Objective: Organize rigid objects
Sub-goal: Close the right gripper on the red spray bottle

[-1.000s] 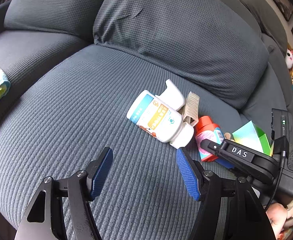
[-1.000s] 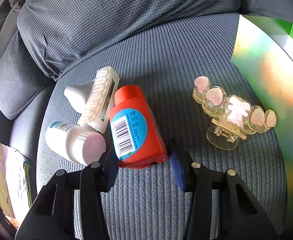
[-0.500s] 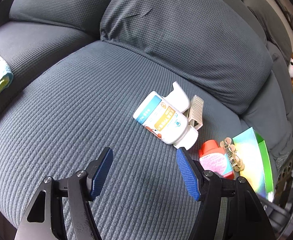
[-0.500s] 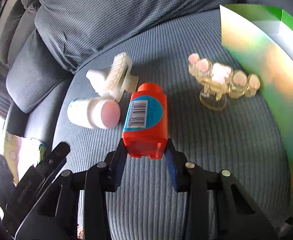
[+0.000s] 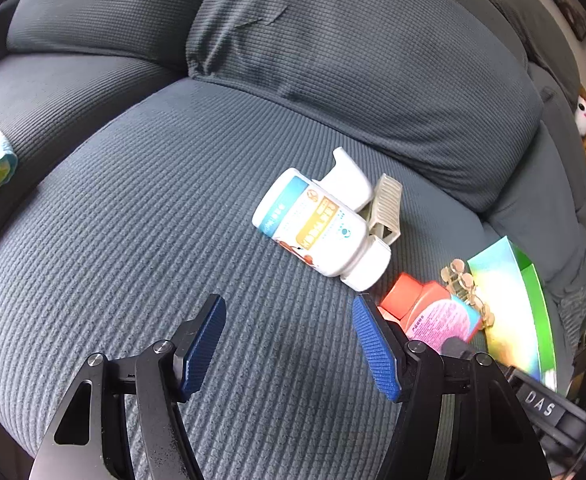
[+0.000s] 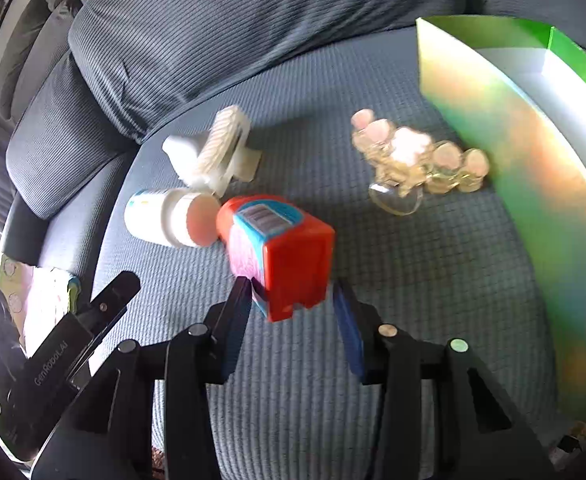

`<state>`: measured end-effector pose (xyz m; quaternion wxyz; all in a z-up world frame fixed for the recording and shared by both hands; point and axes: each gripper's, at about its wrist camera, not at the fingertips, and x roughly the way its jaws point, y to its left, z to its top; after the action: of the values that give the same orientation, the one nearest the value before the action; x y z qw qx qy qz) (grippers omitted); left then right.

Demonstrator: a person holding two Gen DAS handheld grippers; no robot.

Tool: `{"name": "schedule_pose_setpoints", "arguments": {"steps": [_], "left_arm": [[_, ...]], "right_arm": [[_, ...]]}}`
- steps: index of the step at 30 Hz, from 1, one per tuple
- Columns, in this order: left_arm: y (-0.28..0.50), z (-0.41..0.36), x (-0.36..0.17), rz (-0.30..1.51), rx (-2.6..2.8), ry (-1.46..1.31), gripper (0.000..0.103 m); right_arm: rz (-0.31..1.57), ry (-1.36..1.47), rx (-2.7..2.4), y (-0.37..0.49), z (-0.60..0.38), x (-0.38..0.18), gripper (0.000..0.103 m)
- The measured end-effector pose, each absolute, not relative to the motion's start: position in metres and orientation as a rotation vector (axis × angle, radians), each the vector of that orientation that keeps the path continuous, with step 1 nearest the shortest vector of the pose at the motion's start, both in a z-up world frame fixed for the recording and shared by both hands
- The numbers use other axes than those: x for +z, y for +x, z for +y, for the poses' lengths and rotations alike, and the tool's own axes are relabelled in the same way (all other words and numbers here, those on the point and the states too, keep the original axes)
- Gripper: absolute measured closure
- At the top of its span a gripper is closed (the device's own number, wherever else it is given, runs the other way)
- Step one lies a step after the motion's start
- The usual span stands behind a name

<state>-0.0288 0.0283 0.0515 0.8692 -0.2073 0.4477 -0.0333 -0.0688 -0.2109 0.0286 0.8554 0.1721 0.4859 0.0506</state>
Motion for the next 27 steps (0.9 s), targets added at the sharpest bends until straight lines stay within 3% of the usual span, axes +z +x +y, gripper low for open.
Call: {"name": "schedule_pose_setpoints", "arguments": {"steps": [3,18,24,27], "left_arm": [[-0.028,0.024,0.051,0.944,-0.088,-0.429,0.036],[-0.029,0.002,0.045,0.982,-0.146,-0.390,0.036],[-0.028,-0.006,0.041,0.993,-0.146,-0.369,0.036],[-0.028,-0.006,0.040,0.995,-0.147,-0.371,0.036]], "right_arm": [[1.000,0.392,0.097,-0.067,-0.223,0.032,0.047],[0.828,0.289,0.112,-0.034,-0.230,0.062,0.034],[0.857,0.143,0.189,0.013,-0.203,0.053,0.050],[0.938,0.181,0.226,0.022,-0.204,0.037,0.050]]}}
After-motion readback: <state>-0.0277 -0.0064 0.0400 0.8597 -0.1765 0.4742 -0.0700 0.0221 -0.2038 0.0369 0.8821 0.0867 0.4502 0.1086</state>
